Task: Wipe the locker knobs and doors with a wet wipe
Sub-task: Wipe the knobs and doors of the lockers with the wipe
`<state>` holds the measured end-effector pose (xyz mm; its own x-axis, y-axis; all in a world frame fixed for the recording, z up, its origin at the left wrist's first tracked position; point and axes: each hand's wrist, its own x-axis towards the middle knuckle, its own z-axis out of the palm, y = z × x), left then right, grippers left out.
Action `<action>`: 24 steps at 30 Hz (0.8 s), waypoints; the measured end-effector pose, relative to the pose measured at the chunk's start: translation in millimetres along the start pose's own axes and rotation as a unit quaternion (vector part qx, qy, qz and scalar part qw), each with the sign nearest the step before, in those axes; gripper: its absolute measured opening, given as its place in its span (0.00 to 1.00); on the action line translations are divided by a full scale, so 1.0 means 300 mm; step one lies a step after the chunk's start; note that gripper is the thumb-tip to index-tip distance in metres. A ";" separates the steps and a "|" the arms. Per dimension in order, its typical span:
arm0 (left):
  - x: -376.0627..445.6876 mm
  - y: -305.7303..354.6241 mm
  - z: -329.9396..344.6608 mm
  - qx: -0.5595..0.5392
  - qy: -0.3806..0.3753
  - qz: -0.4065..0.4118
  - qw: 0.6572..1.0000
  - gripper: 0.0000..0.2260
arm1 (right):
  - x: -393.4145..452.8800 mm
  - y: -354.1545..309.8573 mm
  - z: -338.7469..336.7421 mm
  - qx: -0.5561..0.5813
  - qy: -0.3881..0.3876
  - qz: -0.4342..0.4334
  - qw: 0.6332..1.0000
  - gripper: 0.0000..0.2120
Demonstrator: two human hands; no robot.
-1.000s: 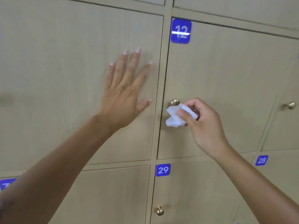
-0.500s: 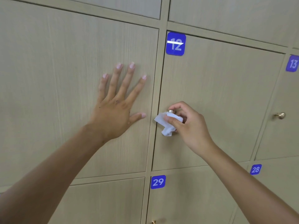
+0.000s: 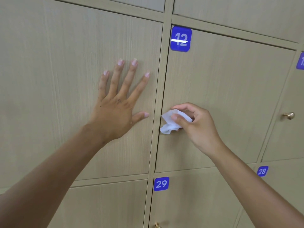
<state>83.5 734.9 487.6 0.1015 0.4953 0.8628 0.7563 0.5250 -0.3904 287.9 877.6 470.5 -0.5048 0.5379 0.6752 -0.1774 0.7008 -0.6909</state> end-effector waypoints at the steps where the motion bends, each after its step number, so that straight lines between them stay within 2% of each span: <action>1: 0.000 0.000 0.000 0.002 -0.001 0.000 1.000 0.41 | 0.006 -0.003 0.004 0.006 0.003 0.002 1.000 0.03; 2: 0.000 -0.001 0.000 0.003 -0.002 0.000 1.000 0.41 | 0.011 -0.009 0.009 0.011 0.005 0.004 1.000 0.01; 7: 0.000 -0.001 0.001 0.006 -0.003 0.002 1.000 0.41 | 0.022 -0.003 0.008 0.031 0.004 -0.019 0.999 0.16; 9: 0.000 -0.001 0.000 0.005 -0.004 0.003 1.000 0.41 | 0.016 0.004 0.001 0.034 -0.008 -0.021 0.999 0.14; 12: 0.000 0.000 -0.004 0.003 -0.004 0.003 1.000 0.41 | 0.007 0.006 -0.002 0.047 -0.016 -0.012 0.999 0.07; 16: 0.000 0.001 -0.005 0.000 -0.005 0.003 1.000 0.41 | 0.006 0.012 0.009 0.037 -0.004 0.019 0.999 0.07; 20: 0.001 0.002 -0.004 -0.003 -0.005 0.003 1.000 0.41 | 0.019 0.001 0.022 0.040 0.010 0.027 0.999 0.03; 22: 0.002 0.000 -0.003 -0.006 -0.003 0.004 1.000 0.41 | 0.024 -0.003 0.027 0.038 0.013 0.023 0.999 0.05; 24: 0.002 -0.002 -0.002 -0.008 0.000 0.004 1.000 0.40 | 0.031 -0.004 0.033 0.018 0.031 0.015 0.999 0.12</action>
<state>83.6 734.4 488.4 0.1072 0.5001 0.8593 0.7651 0.5105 -0.3925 274.9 877.1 475.0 -0.4568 0.5879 0.6676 -0.1933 0.6670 -0.7196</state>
